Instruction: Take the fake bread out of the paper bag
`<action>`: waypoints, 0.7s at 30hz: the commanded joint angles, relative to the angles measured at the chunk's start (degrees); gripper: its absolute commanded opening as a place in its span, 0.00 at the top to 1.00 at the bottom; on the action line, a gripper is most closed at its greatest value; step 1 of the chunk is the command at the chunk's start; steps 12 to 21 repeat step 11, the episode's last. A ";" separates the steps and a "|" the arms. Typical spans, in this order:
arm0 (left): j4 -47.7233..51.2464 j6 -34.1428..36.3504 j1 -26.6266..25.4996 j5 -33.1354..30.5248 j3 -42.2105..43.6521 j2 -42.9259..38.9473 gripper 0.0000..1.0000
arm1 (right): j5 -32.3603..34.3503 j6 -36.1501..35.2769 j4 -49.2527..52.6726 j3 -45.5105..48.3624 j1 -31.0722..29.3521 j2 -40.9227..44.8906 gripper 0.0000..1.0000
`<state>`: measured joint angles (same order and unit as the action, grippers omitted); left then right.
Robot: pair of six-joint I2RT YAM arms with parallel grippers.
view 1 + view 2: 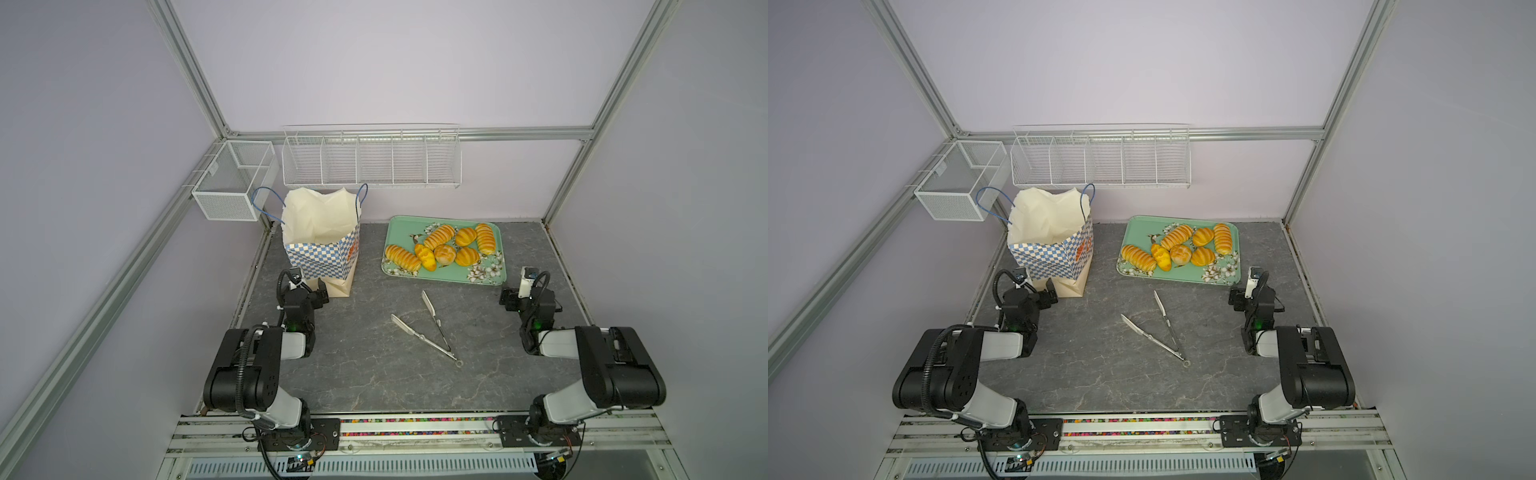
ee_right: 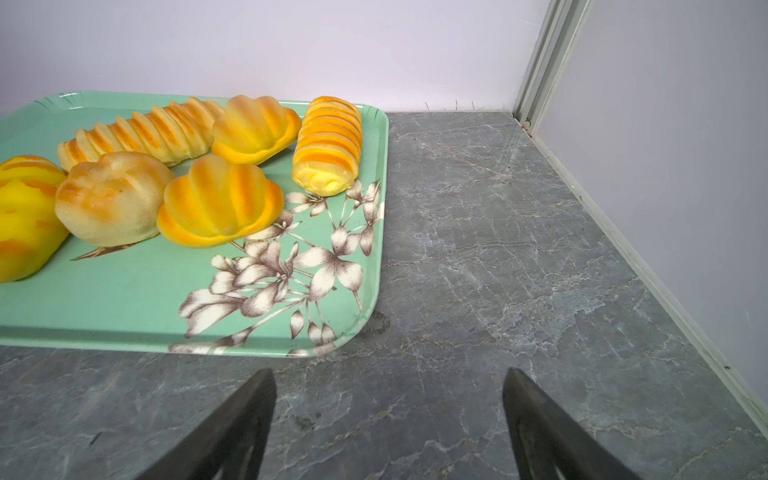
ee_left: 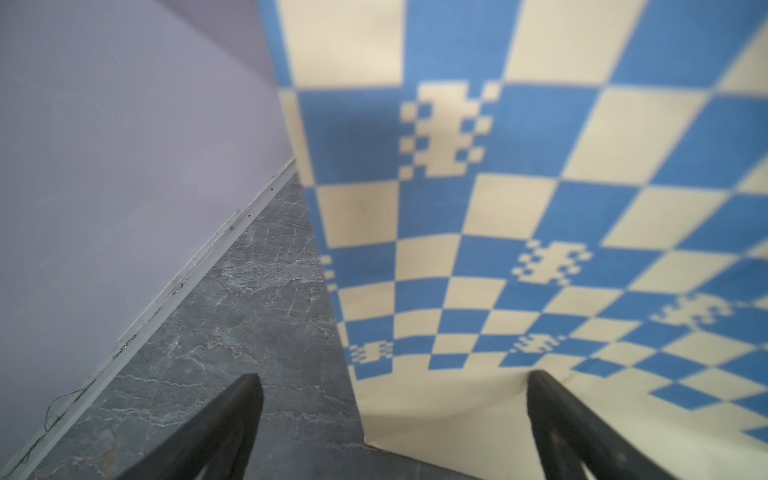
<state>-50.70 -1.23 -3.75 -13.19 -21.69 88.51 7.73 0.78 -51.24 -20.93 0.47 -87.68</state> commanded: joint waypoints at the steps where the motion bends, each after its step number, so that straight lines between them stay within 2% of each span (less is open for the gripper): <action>1: -0.48 0.54 0.31 0.56 -1.13 0.35 0.01 | 0.75 -1.33 0.24 -0.42 -0.47 0.06 0.12; 21: -0.49 0.54 0.30 0.60 -1.14 0.35 0.01 | 1.62 -1.74 0.59 -0.69 -0.94 -0.25 0.12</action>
